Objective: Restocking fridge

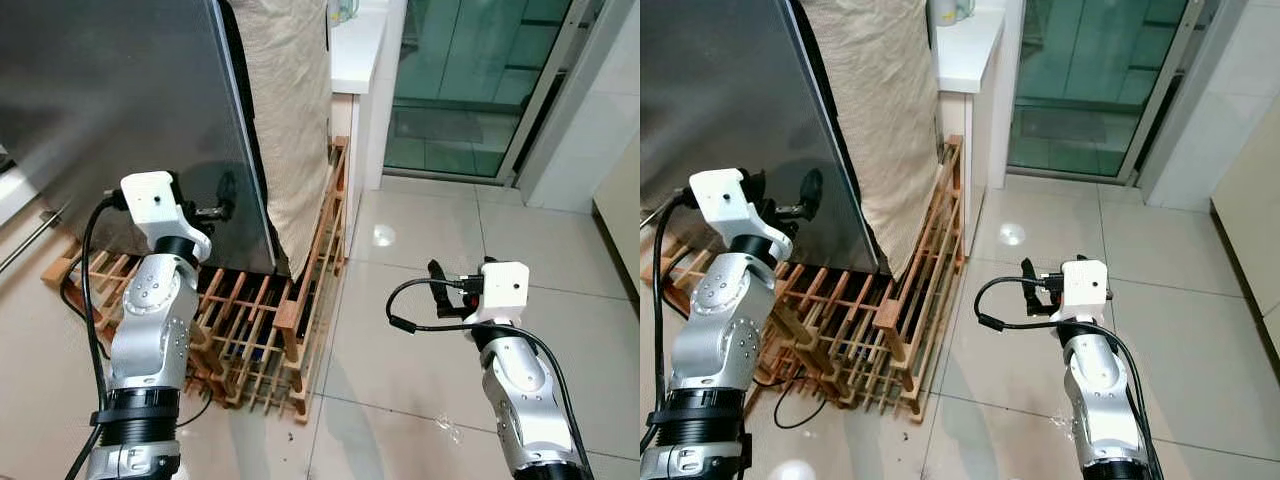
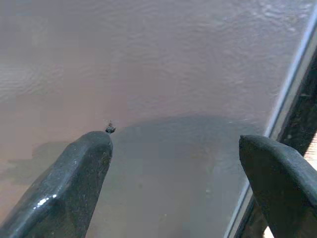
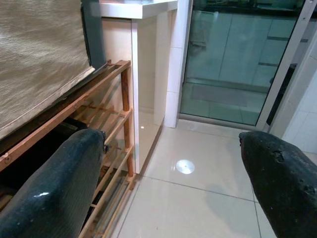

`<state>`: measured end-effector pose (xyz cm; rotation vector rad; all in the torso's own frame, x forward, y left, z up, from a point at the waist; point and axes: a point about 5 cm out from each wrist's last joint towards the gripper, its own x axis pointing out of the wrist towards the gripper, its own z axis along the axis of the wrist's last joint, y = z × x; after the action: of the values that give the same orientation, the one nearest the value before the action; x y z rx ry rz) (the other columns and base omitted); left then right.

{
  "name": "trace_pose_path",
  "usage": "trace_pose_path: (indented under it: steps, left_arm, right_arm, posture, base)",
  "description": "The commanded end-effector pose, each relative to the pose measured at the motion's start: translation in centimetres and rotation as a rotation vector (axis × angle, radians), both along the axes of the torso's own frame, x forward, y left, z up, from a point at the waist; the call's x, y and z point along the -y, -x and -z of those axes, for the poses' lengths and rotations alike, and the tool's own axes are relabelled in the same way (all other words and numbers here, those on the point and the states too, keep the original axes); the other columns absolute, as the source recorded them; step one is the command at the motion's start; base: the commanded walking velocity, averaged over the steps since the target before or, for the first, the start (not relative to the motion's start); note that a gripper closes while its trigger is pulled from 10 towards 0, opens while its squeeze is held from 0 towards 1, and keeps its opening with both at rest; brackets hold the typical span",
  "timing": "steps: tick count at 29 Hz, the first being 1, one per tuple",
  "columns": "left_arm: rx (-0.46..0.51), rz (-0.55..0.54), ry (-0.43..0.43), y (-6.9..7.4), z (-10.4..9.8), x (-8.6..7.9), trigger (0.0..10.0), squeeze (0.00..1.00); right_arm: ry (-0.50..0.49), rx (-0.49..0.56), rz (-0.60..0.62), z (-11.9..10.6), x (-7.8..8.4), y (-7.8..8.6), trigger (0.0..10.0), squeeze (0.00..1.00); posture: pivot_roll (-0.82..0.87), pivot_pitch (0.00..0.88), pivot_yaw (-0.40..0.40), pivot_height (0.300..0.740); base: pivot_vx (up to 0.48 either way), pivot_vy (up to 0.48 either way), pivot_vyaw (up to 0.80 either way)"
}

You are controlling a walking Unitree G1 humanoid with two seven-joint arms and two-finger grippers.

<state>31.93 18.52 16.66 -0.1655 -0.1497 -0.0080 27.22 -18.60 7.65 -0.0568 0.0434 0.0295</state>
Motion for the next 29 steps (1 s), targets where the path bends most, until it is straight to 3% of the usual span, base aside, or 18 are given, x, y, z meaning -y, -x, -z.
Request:
trace_pose_path:
  steps: [1, 9, 11, 20, 29]
  left_arm:
    - [0.011, -0.003, 0.010, 0.0, -0.5, 0.0, 10.0, 0.00]
    - [0.015, 0.092, 0.044, 0.3, -0.7, 2.0, 10.0, 0.00]
    - [0.020, 0.161, 0.041, 0.4, -1.0, 3.0, 10.0, 0.00]
    - [0.016, 0.205, 0.005, -0.2, -1.1, 3.9, 10.0, 0.00]
    - [0.023, 0.224, 0.032, -0.5, -2.0, 4.2, 10.0, 0.00]
  right_arm:
    - [-0.015, -0.012, 0.009, 0.3, 0.1, 0.1, 10.0, 0.00]
    - [-0.013, -0.021, 0.008, 0.5, 0.1, 0.1, 10.0, 0.00]
    - [-0.014, -0.022, 0.013, 0.5, 0.3, 0.1, 10.0, 0.00]
    - [-0.022, -0.025, 0.018, 0.6, 0.1, 0.1, 10.0, 0.00]
    - [-0.024, -0.027, 0.030, 0.7, 0.4, 0.4, 10.0, 0.00]
  posture:
    - [-0.14, 0.000, 0.074, 0.740]
    - [-0.14, 0.000, 0.070, 0.740]
    - [-0.14, 0.000, 0.070, 0.740]
    - [-0.14, 0.000, 0.074, 0.740]
    - [-0.15, 0.000, 0.081, 0.740]
  base:
    - [0.000, 0.000, 0.00]
    - [0.000, 0.000, 0.00]
    - [0.000, 0.000, 0.00]
    - [0.000, 0.000, 0.00]
    - [0.000, 0.000, 0.00]
